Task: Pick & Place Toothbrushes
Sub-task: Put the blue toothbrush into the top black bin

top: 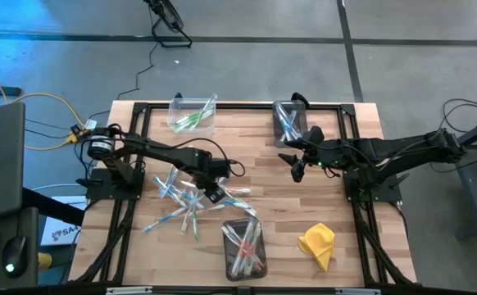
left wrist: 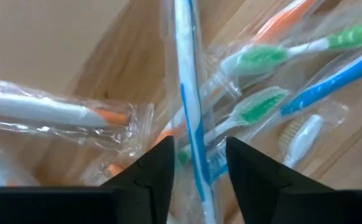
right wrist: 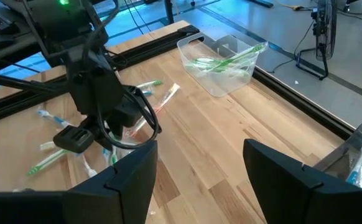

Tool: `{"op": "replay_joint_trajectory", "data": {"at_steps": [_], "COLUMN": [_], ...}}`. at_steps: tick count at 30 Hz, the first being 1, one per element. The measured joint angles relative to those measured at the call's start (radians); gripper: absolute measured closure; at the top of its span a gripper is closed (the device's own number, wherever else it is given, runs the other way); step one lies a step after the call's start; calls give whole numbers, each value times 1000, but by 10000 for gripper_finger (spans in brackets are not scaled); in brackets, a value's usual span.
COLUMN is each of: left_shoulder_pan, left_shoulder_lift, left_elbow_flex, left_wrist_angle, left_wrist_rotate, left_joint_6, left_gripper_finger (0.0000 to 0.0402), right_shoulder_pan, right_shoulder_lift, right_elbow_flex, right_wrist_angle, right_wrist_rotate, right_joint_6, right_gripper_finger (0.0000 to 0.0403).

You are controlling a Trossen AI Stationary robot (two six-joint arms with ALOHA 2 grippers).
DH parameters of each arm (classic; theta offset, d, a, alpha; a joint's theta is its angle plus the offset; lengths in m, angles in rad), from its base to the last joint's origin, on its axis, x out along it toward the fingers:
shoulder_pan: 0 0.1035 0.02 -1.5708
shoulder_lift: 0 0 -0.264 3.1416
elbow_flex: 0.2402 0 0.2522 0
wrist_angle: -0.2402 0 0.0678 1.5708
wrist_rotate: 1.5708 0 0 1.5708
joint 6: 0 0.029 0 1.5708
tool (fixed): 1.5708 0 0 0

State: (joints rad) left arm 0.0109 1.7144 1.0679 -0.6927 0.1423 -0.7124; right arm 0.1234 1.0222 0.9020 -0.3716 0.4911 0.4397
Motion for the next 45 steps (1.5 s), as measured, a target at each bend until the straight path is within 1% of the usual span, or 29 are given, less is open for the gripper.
{"op": "replay_joint_trajectory", "data": {"at_steps": [4, 10, 13, 18, 23, 27, 32, 38, 41, 45], "left_shoulder_pan": [0, 2, 2, 2, 2, 2, 3, 38, 66, 89], "left_shoulder_lift": [1, 1, 1, -21, -69, -115, -176, -224, -232, -232], "left_elbow_flex": [0, 0, 0, 0, 0, 0, 0, 2, 31, 95], "left_wrist_angle": [5, -10, -25, -17, -5, 12, 97, 300, 343, 343], "left_wrist_rotate": [24, 25, 28, 28, 27, 24, 23, 34, 47, 58], "left_joint_6": [0, 0, 1, 1, 8, 8, 27, 58, 84, 152], "left_gripper_finger": [307, 373, 391, 382, 390, 390, 388, 387, 387, 387], "right_shoulder_pan": [0, 0, 0, 0, 0, 0, 0, 0, 0, 0], "right_shoulder_lift": [0, 0, 0, 0, 0, 0, 0, 0, 0, 0], "right_elbow_flex": [0, 0, 0, 0, 0, 0, 0, 0, 0, 0], "right_wrist_angle": [0, -1, 0, 0, 0, 0, 1, 7, 14, 30], "right_wrist_rotate": [0, 0, 0, 0, 0, 0, 0, 3, 5, 5], "right_joint_6": [0, 0, 0, 0, 0, 0, 0, 0, 0, 0], "right_gripper_finger": [173, 173, 173, 173, 173, 173, 173, 173, 173, 173]}}
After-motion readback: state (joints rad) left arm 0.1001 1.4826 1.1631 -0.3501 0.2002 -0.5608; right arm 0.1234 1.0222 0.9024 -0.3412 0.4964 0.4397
